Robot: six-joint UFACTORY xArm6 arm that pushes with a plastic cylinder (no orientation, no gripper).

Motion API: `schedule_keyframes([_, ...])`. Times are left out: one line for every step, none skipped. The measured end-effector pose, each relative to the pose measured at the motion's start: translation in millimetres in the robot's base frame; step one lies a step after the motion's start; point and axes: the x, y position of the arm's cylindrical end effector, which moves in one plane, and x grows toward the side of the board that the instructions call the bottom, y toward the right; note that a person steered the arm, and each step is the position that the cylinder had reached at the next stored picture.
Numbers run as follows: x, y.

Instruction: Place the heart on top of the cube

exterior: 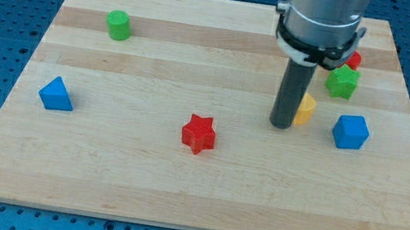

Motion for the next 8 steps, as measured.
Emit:
schedule_keyframes([-5.8, 21.9])
schedule_keyframes([-5.8, 6.1])
schedule_keyframes([-5.9, -24.5])
schedule_keyframes([-21.7, -26.1])
schedule_keyframes([-45.7, 3.8])
schedule_keyframes([-47.2, 46.8])
schedule_keyframes([-46.4, 50.0])
schedule_keyframes([-32.3, 27.4])
